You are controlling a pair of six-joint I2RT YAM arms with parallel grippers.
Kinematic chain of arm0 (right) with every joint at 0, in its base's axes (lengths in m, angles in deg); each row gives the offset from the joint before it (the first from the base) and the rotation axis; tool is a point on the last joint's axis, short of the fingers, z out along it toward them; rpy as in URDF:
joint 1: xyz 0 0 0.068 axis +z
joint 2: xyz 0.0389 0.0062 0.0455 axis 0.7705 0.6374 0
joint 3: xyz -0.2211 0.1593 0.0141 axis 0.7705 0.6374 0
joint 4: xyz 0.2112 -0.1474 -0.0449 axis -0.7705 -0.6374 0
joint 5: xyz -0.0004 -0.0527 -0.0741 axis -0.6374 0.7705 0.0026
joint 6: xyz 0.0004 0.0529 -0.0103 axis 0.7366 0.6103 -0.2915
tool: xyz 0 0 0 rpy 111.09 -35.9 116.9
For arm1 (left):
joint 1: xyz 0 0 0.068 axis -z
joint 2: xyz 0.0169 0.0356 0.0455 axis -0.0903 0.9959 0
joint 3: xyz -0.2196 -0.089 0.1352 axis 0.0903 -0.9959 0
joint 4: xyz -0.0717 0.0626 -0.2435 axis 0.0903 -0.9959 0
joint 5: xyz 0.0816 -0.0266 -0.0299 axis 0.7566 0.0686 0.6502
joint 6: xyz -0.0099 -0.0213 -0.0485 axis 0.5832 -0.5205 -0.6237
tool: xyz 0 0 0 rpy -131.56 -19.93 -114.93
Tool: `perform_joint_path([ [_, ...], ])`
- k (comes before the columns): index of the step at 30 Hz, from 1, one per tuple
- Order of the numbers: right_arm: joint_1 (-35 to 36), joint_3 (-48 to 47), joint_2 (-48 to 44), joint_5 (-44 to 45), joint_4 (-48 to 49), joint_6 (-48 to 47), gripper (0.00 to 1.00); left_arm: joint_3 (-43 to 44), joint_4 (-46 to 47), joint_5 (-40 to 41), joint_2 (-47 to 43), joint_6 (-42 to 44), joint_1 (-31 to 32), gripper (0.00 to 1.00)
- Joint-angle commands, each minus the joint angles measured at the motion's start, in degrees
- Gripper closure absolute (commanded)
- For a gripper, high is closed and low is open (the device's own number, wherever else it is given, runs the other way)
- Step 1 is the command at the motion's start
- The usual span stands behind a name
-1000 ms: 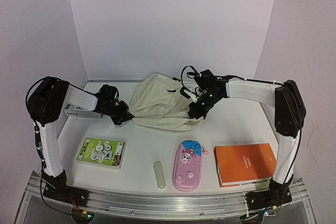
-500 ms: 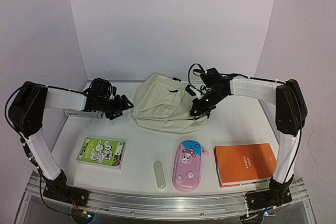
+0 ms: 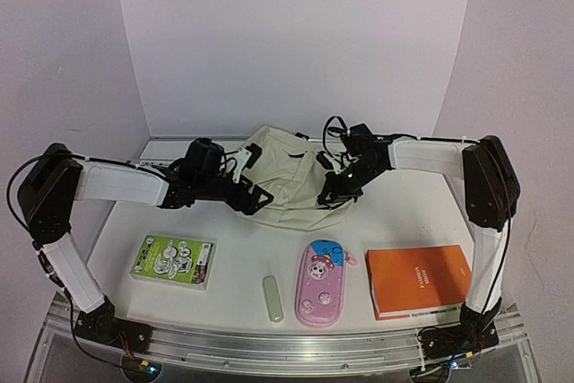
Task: Pack the student bag
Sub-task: Unzip the student bag at the center of the board.
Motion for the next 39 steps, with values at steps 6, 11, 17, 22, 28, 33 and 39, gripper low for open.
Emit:
perform_joint_path([
  [6, -0.8, 0.1, -1.6, -2.9, 3.5, 2.5, 1.0, 14.5, 1.1, 3.7, 14.4, 18.6, 8.4, 0.19],
  [11, -1.1, 0.5, -1.6, -2.9, 3.6, 2.7, 1.0, 20.0, 0.7, 3.4, 19.5, 20.4, 9.7, 0.22],
  [17, -1.4, 0.1, -1.5, -3.3, 3.6, 3.1, 1.0, 25.1, -1.5, 2.9, 24.6, 20.9, 9.9, 0.25],
  [22, -1.7, 0.2, -1.4, -3.4, 3.5, 3.4, 1.0, 27.8, -3.6, 0.7, 27.7, 20.9, 10.3, 0.32],
  [28, -1.9, -0.3, -0.9, -3.7, 3.5, 3.7, 1.0, 29.2, -5.5, 1.4, 29.2, 20.5, 10.5, 0.63],
  [33, -2.9, 0.4, -1.2, -3.0, 3.5, 3.1, 1.0, 27.7, -7.8, 1.7, 26.4, 20.1, 10.5, 0.98],
  [39, -6.2, 2.4, -2.6, -1.4, 3.4, 1.4, 1.0, 22.1, -7.5, 4.6, 22.5, 21.2, 10.1, 1.0],
])
